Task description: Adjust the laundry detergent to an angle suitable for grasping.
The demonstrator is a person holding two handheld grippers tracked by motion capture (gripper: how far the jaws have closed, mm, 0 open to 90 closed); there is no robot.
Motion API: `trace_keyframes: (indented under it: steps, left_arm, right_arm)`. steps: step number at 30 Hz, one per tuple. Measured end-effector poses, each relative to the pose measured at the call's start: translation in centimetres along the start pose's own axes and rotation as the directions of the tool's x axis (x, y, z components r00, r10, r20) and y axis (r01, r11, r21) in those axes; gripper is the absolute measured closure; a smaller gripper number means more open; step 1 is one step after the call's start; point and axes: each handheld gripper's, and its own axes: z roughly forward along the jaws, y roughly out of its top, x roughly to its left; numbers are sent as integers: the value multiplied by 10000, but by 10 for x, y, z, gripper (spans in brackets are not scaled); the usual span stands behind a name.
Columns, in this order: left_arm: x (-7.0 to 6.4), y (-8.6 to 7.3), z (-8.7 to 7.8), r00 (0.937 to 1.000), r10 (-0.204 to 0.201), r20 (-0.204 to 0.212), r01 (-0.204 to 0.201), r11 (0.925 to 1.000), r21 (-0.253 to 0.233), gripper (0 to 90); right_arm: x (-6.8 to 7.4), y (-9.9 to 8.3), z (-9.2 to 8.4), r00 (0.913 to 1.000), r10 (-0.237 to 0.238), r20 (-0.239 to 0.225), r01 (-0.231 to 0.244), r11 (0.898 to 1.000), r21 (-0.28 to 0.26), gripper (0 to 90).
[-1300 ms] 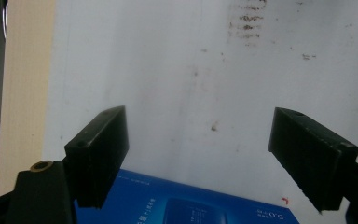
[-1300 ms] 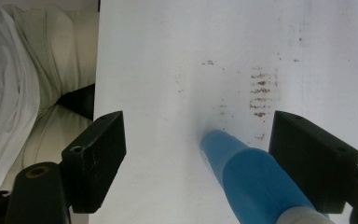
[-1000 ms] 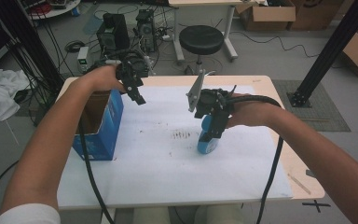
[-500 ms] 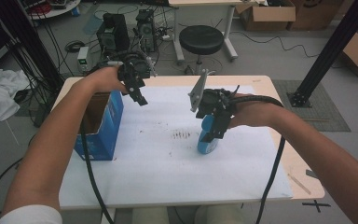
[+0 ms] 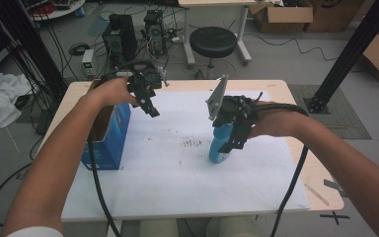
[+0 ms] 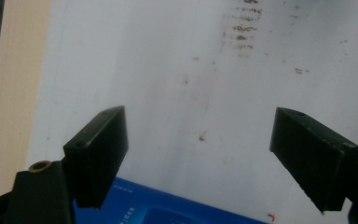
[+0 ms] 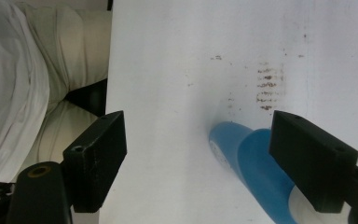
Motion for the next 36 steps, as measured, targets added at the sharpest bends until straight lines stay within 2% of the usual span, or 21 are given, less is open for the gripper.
trace_keyframes:
  steps: [8, 14, 22, 27, 31, 36]
  left_arm:
    - [-8, -2, 9, 9999, -67, 101, 66, 9999, 85, 203]
    - [-20, 3, 17, 9999, -74, 153, 73, 9999, 84, 205]
    - [-39, 10, 18, 9996, -212, -179, 208, 9994, -260, 202]
    - [-47, 9, 28, 9978, -650, -86, 646, 9968, -469, 207]
    - [-52, 10, 32, 9964, -845, -81, 840, 9951, -516, 203]
    - [-63, 10, 39, 9938, -1110, -26, 1104, 9900, -876, 201]
  right_arm:
    - [7, -15, -2, 10000, 55, 10, -55, 9998, 185, 195]
    - [15, -40, -6, 9991, 420, 31, -421, 9984, 381, 194]
    - [16, -66, -1, 9968, 796, 79, -800, 9939, 754, 199]
    - [14, -77, -2, 9942, 1064, 122, -1071, 9911, 793, 200]
    - [14, -86, -4, 9918, 1254, 225, -1268, 9892, 734, 200]
    - [12, -94, -5, 9884, 1487, 296, -1504, 9862, 693, 199]
